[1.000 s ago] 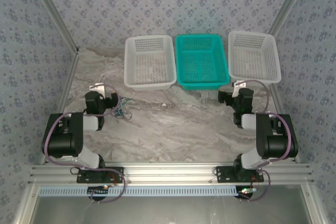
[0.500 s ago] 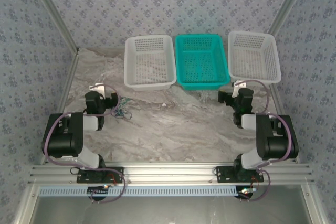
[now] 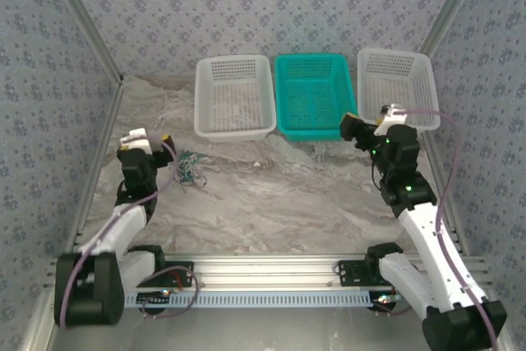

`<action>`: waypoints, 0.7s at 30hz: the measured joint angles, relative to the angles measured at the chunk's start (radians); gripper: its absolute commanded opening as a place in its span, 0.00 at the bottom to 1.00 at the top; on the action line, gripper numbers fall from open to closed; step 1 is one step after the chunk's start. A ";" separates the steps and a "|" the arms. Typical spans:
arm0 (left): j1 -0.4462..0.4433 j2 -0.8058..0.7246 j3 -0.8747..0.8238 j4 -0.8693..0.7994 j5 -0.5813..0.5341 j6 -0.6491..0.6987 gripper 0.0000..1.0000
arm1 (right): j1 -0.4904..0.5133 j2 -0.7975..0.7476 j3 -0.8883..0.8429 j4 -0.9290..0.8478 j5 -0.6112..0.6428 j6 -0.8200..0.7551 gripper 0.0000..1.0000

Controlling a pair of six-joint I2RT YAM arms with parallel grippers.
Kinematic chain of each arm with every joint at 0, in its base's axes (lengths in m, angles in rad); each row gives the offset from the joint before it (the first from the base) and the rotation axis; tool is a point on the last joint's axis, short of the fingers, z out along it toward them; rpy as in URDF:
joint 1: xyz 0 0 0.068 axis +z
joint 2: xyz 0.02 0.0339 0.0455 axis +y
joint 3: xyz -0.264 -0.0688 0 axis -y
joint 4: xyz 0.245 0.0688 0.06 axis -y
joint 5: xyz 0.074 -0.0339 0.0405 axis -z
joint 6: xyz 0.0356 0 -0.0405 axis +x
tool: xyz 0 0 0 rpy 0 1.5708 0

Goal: Untangle the cables

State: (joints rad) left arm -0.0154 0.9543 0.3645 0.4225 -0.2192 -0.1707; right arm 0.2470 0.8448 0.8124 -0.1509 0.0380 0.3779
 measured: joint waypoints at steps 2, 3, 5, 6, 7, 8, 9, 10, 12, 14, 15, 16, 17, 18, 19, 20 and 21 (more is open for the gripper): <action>-0.001 -0.100 0.068 -0.171 -0.014 -0.108 0.96 | 0.110 0.059 0.062 -0.060 -0.029 0.021 0.93; -0.004 -0.130 0.109 -0.245 -0.013 -0.165 0.95 | 0.158 0.098 0.092 -0.080 -0.038 0.028 0.93; -0.010 -0.169 0.196 -0.383 0.014 -0.272 0.91 | 0.254 0.203 0.168 -0.124 -0.060 0.042 0.93; -0.015 -0.173 0.234 -0.446 0.033 -0.314 0.90 | 0.291 0.257 0.202 -0.142 -0.065 0.044 0.93; -0.024 -0.167 0.266 -0.505 0.055 -0.351 0.89 | 0.333 0.319 0.242 -0.162 -0.071 0.044 0.93; -0.035 -0.158 0.296 -0.568 0.082 -0.384 0.88 | 0.369 0.375 0.278 -0.181 -0.071 0.044 0.94; -0.048 -0.141 0.321 -0.629 0.109 -0.411 0.88 | 0.401 0.425 0.309 -0.192 -0.070 0.043 0.94; -0.057 -0.117 0.338 -0.677 0.134 -0.430 0.87 | 0.423 0.460 0.329 -0.201 -0.070 0.041 0.94; -0.072 -0.058 0.357 -0.769 0.192 -0.462 0.86 | 0.463 0.532 0.377 -0.223 -0.082 0.036 0.95; -0.077 0.010 0.352 -0.841 0.225 -0.489 0.84 | 0.476 0.578 0.407 -0.228 -0.100 0.033 0.95; -0.077 0.032 0.340 -0.872 0.234 -0.501 0.84 | 0.478 0.595 0.417 -0.228 -0.111 0.033 0.95; -0.077 0.042 0.329 -0.890 0.238 -0.508 0.82 | 0.478 0.603 0.422 -0.229 -0.117 0.032 0.95; -0.077 0.047 0.315 -0.905 0.245 -0.518 0.81 | 0.478 0.610 0.425 -0.229 -0.127 0.033 0.95; -0.077 0.050 0.303 -0.914 0.250 -0.526 0.80 | 0.478 0.613 0.426 -0.230 -0.135 0.033 0.95; -0.077 0.056 0.294 -0.917 0.256 -0.533 0.78 | 0.478 0.614 0.426 -0.232 -0.140 0.032 0.95; -0.077 0.066 0.287 -0.916 0.261 -0.539 0.76 | 0.478 0.614 0.426 -0.237 -0.147 0.033 0.95; -0.077 0.084 0.285 -0.913 0.266 -0.544 0.74 | 0.478 0.614 0.426 -0.240 -0.153 0.032 0.95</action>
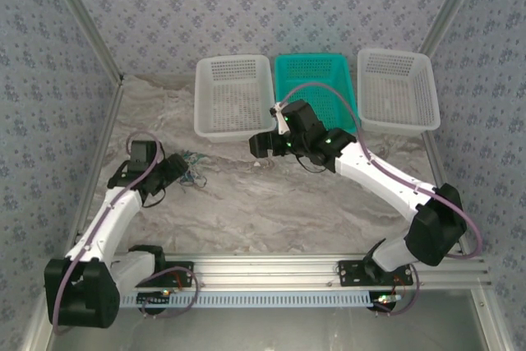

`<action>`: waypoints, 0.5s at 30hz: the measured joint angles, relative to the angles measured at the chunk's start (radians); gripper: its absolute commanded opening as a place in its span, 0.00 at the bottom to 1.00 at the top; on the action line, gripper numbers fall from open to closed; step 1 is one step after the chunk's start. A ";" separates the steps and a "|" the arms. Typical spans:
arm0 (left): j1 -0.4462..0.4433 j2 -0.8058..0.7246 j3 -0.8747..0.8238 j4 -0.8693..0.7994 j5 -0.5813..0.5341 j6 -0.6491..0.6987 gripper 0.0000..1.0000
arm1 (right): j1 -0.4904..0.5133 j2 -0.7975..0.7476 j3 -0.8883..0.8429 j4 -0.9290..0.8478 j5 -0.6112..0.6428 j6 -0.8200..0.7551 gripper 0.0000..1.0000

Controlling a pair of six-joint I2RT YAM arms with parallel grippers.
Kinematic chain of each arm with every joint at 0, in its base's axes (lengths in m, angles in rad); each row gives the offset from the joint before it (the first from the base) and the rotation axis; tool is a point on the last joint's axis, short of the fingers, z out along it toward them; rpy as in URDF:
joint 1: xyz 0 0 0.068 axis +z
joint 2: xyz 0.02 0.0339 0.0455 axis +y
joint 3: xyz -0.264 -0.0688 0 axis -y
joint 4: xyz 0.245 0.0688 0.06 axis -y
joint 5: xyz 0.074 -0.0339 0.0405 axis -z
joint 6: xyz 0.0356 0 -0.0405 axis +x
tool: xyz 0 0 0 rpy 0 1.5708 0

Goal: Untangle the cables

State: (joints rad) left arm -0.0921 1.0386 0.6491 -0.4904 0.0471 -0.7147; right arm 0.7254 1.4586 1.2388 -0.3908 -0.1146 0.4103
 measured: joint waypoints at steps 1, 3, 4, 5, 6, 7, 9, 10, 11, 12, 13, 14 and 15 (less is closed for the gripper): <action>0.000 0.017 -0.001 0.006 0.003 -0.006 0.72 | 0.000 0.000 0.000 -0.003 -0.005 0.000 0.95; 0.000 0.060 -0.002 0.031 0.009 -0.009 0.70 | 0.000 0.000 0.000 -0.010 -0.010 0.000 0.95; 0.000 0.076 -0.002 0.042 0.008 -0.010 0.70 | 0.000 0.000 0.000 -0.014 -0.012 0.000 0.95; 0.000 0.092 -0.002 0.053 0.002 -0.008 0.70 | 0.000 0.000 0.000 -0.017 -0.014 0.000 0.95; 0.000 0.106 -0.002 0.069 -0.010 -0.008 0.70 | 0.000 0.000 0.000 -0.021 -0.014 0.000 0.95; 0.001 0.115 -0.002 0.082 -0.018 -0.008 0.70 | 0.000 0.000 0.000 -0.025 -0.014 0.000 0.95; 0.008 0.135 -0.003 0.114 -0.032 -0.008 0.70 | 0.000 0.000 0.000 -0.029 -0.014 0.000 0.95; 0.014 0.146 -0.003 0.131 -0.037 -0.008 0.70 | 0.000 0.000 0.000 -0.030 -0.014 0.000 0.95; 0.021 0.158 -0.004 0.151 -0.037 -0.009 0.69 | 0.000 0.000 0.000 -0.031 -0.014 0.000 0.95; 0.029 0.169 -0.006 0.172 -0.036 -0.009 0.67 | 0.000 0.000 0.000 -0.031 -0.014 0.000 0.96; 0.034 0.176 -0.011 0.192 -0.036 -0.011 0.65 | 0.000 0.000 0.000 -0.032 -0.014 0.000 0.96; 0.041 0.183 -0.016 0.211 -0.036 -0.015 0.59 | 0.000 0.000 0.000 -0.032 -0.014 0.000 0.95; 0.048 0.190 -0.020 0.227 -0.035 -0.019 0.55 | 0.001 0.000 0.000 -0.033 -0.013 0.000 0.96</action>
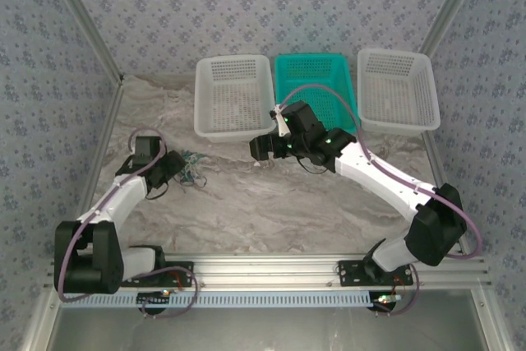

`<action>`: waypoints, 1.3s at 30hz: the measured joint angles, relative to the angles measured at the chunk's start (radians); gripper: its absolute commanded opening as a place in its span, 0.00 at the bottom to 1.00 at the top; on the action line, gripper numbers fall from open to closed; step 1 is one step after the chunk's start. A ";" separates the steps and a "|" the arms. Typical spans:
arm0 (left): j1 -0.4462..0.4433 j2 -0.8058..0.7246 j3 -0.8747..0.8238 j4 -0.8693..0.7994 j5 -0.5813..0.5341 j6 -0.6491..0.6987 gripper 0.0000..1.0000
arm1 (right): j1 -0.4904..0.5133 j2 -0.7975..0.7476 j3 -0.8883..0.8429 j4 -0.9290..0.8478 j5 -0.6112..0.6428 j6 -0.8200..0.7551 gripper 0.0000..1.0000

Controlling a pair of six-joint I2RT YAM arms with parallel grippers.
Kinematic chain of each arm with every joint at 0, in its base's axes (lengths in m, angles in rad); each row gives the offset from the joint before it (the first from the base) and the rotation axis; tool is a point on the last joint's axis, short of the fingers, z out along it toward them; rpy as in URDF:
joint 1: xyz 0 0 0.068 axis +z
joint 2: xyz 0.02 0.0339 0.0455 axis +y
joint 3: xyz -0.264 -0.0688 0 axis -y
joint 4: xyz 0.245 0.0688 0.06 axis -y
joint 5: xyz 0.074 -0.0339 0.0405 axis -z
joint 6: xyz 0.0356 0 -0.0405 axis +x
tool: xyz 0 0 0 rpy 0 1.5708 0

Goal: Untangle the cables

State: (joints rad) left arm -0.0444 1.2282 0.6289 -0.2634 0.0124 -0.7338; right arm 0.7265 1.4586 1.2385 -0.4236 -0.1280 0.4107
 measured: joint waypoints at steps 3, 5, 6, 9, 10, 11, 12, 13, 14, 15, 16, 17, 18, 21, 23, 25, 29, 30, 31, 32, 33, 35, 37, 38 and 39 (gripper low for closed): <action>0.022 0.020 -0.002 0.035 0.002 -0.009 0.44 | 0.002 0.000 0.000 0.000 0.000 0.000 0.95; 0.041 0.033 -0.002 0.052 0.006 -0.016 0.41 | 0.003 0.000 0.000 0.000 0.000 0.000 0.95; 0.051 0.040 -0.002 0.061 0.014 -0.018 0.41 | 0.003 0.000 0.000 0.000 0.000 0.000 0.95; 0.072 0.065 -0.006 0.100 0.055 -0.020 0.41 | 0.005 0.000 0.000 0.000 0.000 0.000 0.95; 0.073 0.074 -0.006 0.111 0.068 -0.020 0.40 | 0.005 0.000 0.000 0.000 0.000 0.000 0.95; 0.073 0.090 -0.006 0.123 0.086 -0.020 0.38 | 0.006 0.000 0.000 0.000 0.000 0.000 0.95; 0.073 0.107 -0.006 0.135 0.103 -0.024 0.34 | 0.007 0.000 0.000 0.000 0.001 0.000 0.95; 0.073 0.121 -0.006 0.143 0.114 -0.030 0.29 | 0.007 0.000 0.000 0.000 0.001 0.000 0.95; 0.073 0.135 -0.008 0.151 0.128 -0.037 0.22 | 0.007 0.000 0.000 0.000 0.001 0.000 0.95; 0.075 0.144 -0.011 0.161 0.139 -0.043 0.14 | 0.008 0.000 0.000 0.000 0.001 0.000 0.96; 0.076 0.150 -0.013 0.164 0.147 -0.044 0.04 | 0.008 0.000 0.000 0.000 0.001 0.000 0.95; 0.077 0.154 -0.014 0.167 0.153 -0.049 0.00 | 0.008 0.000 0.000 0.000 0.002 0.000 0.95; 0.077 0.154 -0.015 0.171 0.160 -0.049 0.00 | 0.009 0.000 0.000 -0.002 0.004 0.000 0.95; 0.078 0.147 -0.015 0.175 0.179 -0.050 0.00 | 0.010 0.000 0.000 -0.008 0.008 0.000 0.96; 0.077 0.114 -0.015 0.165 0.195 -0.046 0.00 | 0.012 0.000 0.000 -0.006 0.011 -0.003 0.97; 0.071 0.051 -0.015 0.153 0.215 -0.033 0.00 | 0.016 -0.001 -0.005 0.011 0.016 -0.008 0.98; -0.026 -0.081 0.040 0.100 0.264 0.036 0.00 | 0.037 -0.039 -0.091 0.122 0.028 -0.032 1.00; -0.071 -0.097 0.072 0.086 0.278 0.061 0.00 | 0.048 -0.053 -0.119 0.159 0.035 -0.048 1.00; -0.113 -0.105 0.103 0.074 0.291 0.082 0.00 | 0.058 -0.064 -0.140 0.187 0.038 -0.064 1.00; -0.159 -0.111 0.137 0.066 0.306 0.107 0.00 | 0.070 -0.072 -0.158 0.220 0.042 -0.085 1.00; -0.204 -0.115 0.168 0.057 0.321 0.129 0.00 | 0.081 -0.076 -0.170 0.252 0.044 -0.106 1.00; -0.282 -0.120 0.211 0.050 0.354 0.169 0.00 | 0.101 -0.078 -0.185 0.307 0.050 -0.147 1.00; -0.347 -0.121 0.238 0.039 0.378 0.201 0.00 | 0.121 -0.079 -0.211 0.386 0.062 -0.200 1.00; -0.373 -0.120 0.248 0.031 0.387 0.214 0.00 | 0.128 -0.079 -0.227 0.419 0.066 -0.222 1.00; -0.401 -0.119 0.258 0.022 0.395 0.225 0.00 | 0.135 -0.080 -0.253 0.468 0.073 -0.252 1.00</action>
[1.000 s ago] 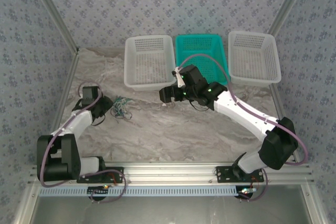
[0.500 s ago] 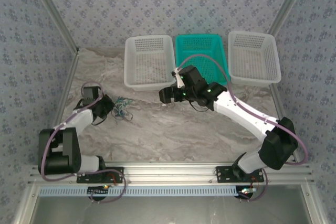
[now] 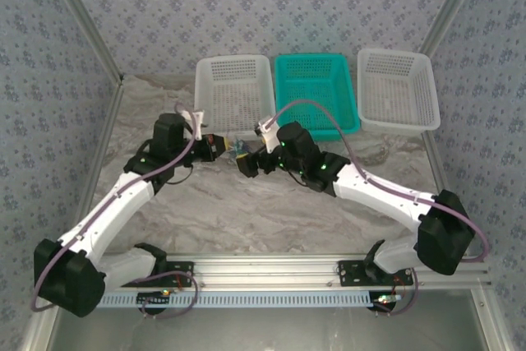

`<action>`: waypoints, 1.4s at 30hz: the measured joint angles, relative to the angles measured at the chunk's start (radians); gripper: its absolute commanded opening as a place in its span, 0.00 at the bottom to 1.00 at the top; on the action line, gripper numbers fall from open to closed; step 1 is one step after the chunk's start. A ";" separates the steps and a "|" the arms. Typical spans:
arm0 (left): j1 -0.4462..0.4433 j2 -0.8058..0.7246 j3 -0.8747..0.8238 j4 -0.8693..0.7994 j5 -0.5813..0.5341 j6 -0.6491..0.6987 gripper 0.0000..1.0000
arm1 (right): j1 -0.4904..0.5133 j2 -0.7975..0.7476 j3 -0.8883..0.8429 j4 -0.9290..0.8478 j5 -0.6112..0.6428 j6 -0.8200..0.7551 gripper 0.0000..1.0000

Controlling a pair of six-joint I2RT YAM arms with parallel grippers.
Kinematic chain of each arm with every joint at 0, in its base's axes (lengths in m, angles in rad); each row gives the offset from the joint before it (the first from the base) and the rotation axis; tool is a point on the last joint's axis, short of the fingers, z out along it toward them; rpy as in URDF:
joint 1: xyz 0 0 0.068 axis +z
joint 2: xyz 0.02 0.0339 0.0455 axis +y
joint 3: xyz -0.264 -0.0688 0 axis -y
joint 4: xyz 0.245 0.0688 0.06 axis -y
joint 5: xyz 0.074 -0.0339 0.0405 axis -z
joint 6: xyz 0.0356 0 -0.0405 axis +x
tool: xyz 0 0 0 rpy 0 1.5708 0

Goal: Untangle the cables

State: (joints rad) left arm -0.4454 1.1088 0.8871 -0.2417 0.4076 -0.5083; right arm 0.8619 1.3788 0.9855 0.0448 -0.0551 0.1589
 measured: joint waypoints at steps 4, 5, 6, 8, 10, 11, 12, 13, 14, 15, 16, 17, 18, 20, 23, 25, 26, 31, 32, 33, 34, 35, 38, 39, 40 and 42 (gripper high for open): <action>-0.096 0.016 0.044 -0.017 0.023 0.034 0.00 | 0.011 0.005 -0.116 0.159 0.019 -0.096 0.92; -0.112 0.020 0.054 -0.018 0.026 0.037 0.00 | 0.011 0.012 -0.126 0.178 0.019 -0.105 0.80; -0.127 0.024 0.064 -0.012 0.031 0.037 0.00 | 0.010 0.023 -0.130 0.200 0.018 -0.114 0.62; -0.142 0.027 0.070 0.017 0.051 0.031 0.00 | 0.008 0.049 -0.130 0.242 0.024 -0.122 0.41; -0.146 0.031 0.070 0.044 0.064 0.018 0.00 | 0.005 0.073 -0.130 0.272 0.025 -0.108 0.27; -0.146 0.034 0.072 0.051 0.064 0.011 0.00 | 0.003 0.082 -0.130 0.280 0.026 -0.098 0.21; -0.146 0.039 0.075 0.053 0.063 0.009 0.00 | 0.003 0.092 -0.130 0.290 0.024 -0.092 0.10; -0.146 0.039 0.076 0.051 0.050 0.006 0.00 | 0.003 0.098 -0.130 0.301 0.022 -0.086 0.00; -0.146 0.039 0.077 0.047 0.038 0.002 0.00 | 0.004 0.101 -0.130 0.310 0.021 -0.076 0.00; -0.146 0.037 0.079 0.041 0.021 0.002 0.00 | 0.005 0.101 -0.131 0.312 0.023 -0.070 0.00; -0.146 0.030 0.081 0.030 0.002 -0.001 0.00 | 0.004 0.101 -0.131 0.315 0.025 -0.060 0.00; -0.146 0.019 0.081 0.017 -0.016 -0.002 0.00 | 0.005 0.101 -0.132 0.320 0.026 -0.047 0.01; -0.146 0.004 0.083 -0.006 -0.035 -0.002 0.00 | 0.005 0.101 -0.135 0.330 0.025 -0.031 0.03; -0.142 -0.023 0.090 -0.049 -0.060 -0.006 0.00 | 0.011 0.101 -0.152 0.372 0.016 0.004 0.05; -0.123 -0.064 0.099 -0.109 -0.079 -0.008 0.00 | 0.023 0.090 -0.200 0.436 -0.003 0.058 0.09; -0.084 -0.111 0.106 -0.132 -0.116 -0.008 0.00 | 0.013 0.076 -0.259 0.420 0.020 0.100 0.10; -0.058 -0.140 0.119 -0.135 -0.137 -0.008 0.00 | -0.003 0.074 -0.302 0.391 0.040 0.120 0.11; -0.019 -0.226 0.181 -0.098 -0.181 -0.008 0.00 | -0.036 0.070 -0.452 0.250 0.116 0.190 0.16; -0.019 -0.233 0.181 -0.094 -0.180 -0.008 0.00 | -0.035 0.061 -0.463 0.234 0.123 0.198 0.18; -0.019 -0.232 0.181 -0.091 -0.175 -0.008 0.00 | -0.035 0.045 -0.467 0.217 0.127 0.203 0.22; -0.019 -0.227 0.178 -0.083 -0.168 -0.008 0.00 | -0.035 0.030 -0.467 0.208 0.129 0.205 0.26; -0.019 -0.217 0.170 -0.069 -0.159 -0.008 0.00 | -0.035 0.005 -0.467 0.204 0.131 0.204 0.34; -0.019 -0.183 0.133 -0.037 -0.124 -0.009 0.00 | -0.034 -0.087 -0.460 0.185 0.132 0.187 0.47; -0.019 -0.169 0.116 -0.034 -0.111 -0.010 0.00 | -0.032 -0.120 -0.455 0.179 0.132 0.179 0.44; -0.019 -0.157 0.101 -0.032 -0.103 -0.013 0.00 | -0.032 -0.150 -0.451 0.177 0.134 0.172 0.37; -0.020 -0.142 0.069 -0.026 -0.088 -0.016 0.00 | -0.031 -0.213 -0.442 0.177 0.134 0.149 0.28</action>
State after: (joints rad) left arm -0.4656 0.9668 0.9562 -0.2672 0.3195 -0.5243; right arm 0.8314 1.1660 0.5434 0.2222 0.0788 0.3080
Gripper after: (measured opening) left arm 0.041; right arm 0.334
